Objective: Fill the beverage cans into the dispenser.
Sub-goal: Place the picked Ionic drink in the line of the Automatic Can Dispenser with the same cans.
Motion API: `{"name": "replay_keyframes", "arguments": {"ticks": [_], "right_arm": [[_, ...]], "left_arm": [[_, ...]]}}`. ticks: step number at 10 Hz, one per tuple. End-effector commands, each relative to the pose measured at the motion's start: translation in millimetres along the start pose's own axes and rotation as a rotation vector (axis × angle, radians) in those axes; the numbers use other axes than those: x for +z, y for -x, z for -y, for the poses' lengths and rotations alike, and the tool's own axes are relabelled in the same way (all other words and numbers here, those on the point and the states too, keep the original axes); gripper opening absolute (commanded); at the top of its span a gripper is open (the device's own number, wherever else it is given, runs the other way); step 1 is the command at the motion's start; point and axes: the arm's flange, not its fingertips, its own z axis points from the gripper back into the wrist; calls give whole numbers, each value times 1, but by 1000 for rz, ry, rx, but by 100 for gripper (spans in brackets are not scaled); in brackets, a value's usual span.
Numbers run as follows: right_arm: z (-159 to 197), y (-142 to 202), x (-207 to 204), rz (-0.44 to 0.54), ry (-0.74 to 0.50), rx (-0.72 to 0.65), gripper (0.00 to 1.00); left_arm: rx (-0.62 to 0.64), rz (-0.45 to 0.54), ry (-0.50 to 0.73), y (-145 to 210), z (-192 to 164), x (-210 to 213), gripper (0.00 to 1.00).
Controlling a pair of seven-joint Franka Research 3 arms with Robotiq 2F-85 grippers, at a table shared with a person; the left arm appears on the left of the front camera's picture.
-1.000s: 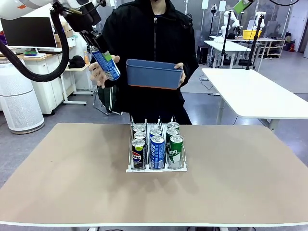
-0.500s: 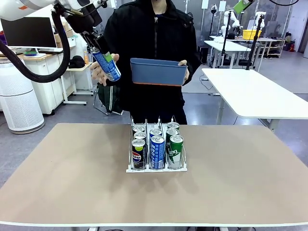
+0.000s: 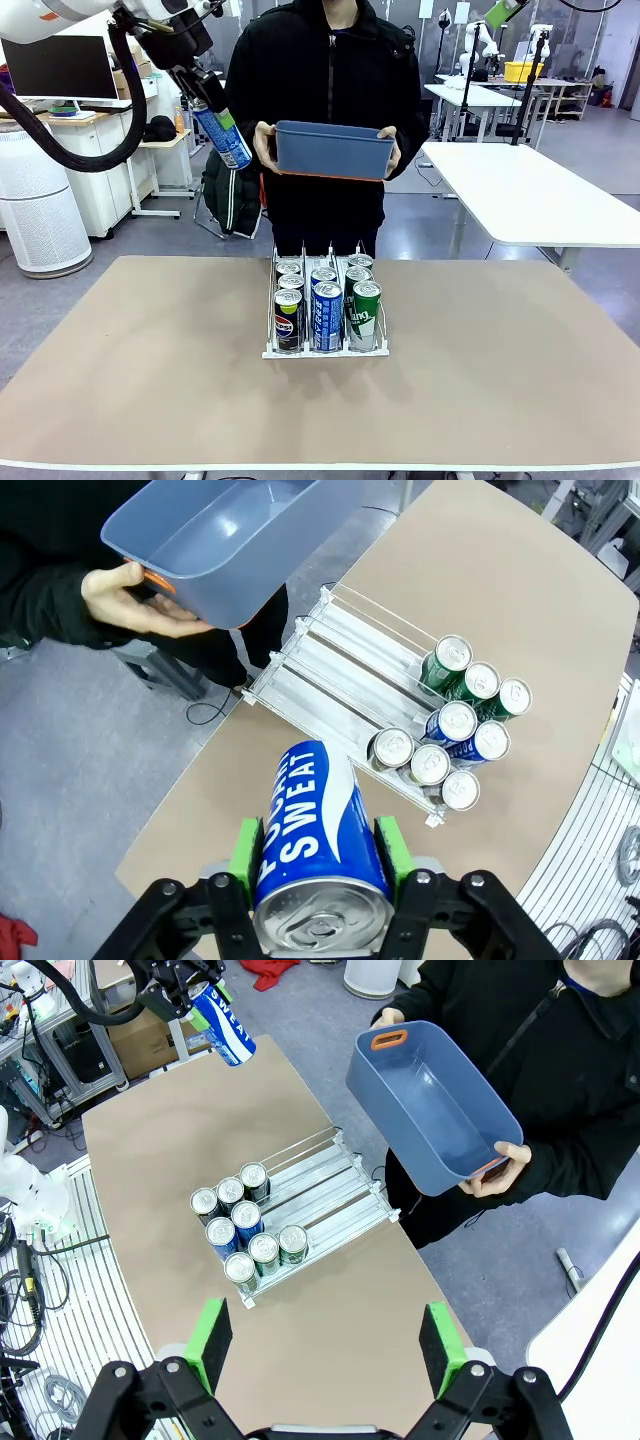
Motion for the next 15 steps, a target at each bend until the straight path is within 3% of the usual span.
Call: {"name": "replay_keyframes", "arguments": {"ticks": [1, 3, 4, 7, 9, 10, 11, 15], "right_arm": [[0, 0, 0, 7, -4, -9, 100], [0, 0, 0, 7, -4, -9, 100], [0, 0, 0, 7, -4, -9, 100], [0, 0, 0, 7, -4, -9, 100], [0, 0, 0, 7, -4, -9, 100], [0, 0, 0, 7, -4, -9, 100], [0, 0, 0, 7, -4, -9, 100], [0, 0, 0, 7, -4, -9, 100]], "left_arm": [[55, -16, -25, -13, 36, -5, 57], [-134, -62, 0, -18, 96, -11, 57], [-315, -87, 60, -16, 124, -13, 57], [-642, -116, 227, -18, 192, -33, 57], [-843, -217, 338, -17, 212, -45, 57], [-805, -219, 359, -23, 213, -49, 57], [-759, -195, 301, -17, 225, -48, 57], [-759, -195, 301, -17, 225, -48, 57]]}}
